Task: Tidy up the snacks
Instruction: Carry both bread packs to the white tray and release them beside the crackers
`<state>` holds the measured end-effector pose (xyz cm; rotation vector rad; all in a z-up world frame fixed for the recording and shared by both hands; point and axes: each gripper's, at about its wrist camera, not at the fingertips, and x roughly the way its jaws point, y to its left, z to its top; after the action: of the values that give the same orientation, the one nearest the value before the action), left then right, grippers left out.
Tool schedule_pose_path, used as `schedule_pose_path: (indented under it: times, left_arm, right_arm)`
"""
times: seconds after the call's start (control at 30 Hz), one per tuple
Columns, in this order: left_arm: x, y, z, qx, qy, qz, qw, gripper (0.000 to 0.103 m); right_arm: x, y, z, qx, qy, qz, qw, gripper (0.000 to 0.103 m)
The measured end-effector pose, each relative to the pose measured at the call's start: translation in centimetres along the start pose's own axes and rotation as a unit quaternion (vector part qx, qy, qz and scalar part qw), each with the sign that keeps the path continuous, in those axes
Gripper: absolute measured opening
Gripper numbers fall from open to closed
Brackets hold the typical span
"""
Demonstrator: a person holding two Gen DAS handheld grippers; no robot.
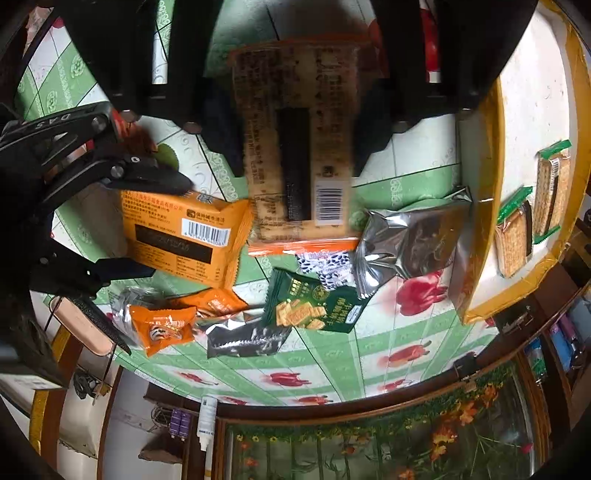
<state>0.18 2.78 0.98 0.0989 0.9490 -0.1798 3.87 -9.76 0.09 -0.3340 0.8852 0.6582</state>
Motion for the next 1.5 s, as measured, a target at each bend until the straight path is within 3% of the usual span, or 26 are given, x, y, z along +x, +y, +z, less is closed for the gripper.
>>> schedule_pose_path:
  times: [0.07, 0.27, 0.43, 0.93, 1.03, 1.5]
  left_arm:
    - [0.0, 0.0, 0.0, -0.002, -0.003, -0.001, 1.0000, 0.053]
    - [0.2, -1.0, 0.4, 0.010, -0.001, -0.005, 0.9999, 0.053]
    - [0.5, -1.5, 0.6, 0.012, -0.008, -0.007, 0.9999, 0.054]
    - [-1.8, -2.1, 0.0, -0.004, -0.030, -0.053, 0.9981, 0.053]
    - [-2.7, -2.3, 0.2, -0.004, -0.040, -0.058, 0.9975, 0.053]
    - [-6.4, -1.0, 0.6, -0.016, -0.079, -0.074, 0.9940, 0.053]
  right_arm:
    - [-0.3, -0.2, -0.1, 0.007, -0.005, -0.008, 1.000, 0.078]
    - [-1.1, -2.4, -0.6, 0.066, -0.017, -0.022, 0.997, 0.078]
    - [-0.9, -1.9, -0.8, 0.059, -0.013, -0.038, 0.997, 0.078]
    - [-3.1, -3.8, -0.6, 0.129, -0.063, 0.029, 0.989, 0.078]
    - [-3.5, -3.7, -0.6, 0.141, -0.073, 0.026, 0.987, 0.078]
    - [-5.1, -4.0, -1.2, 0.234, -0.109, 0.064, 0.964, 0.078]
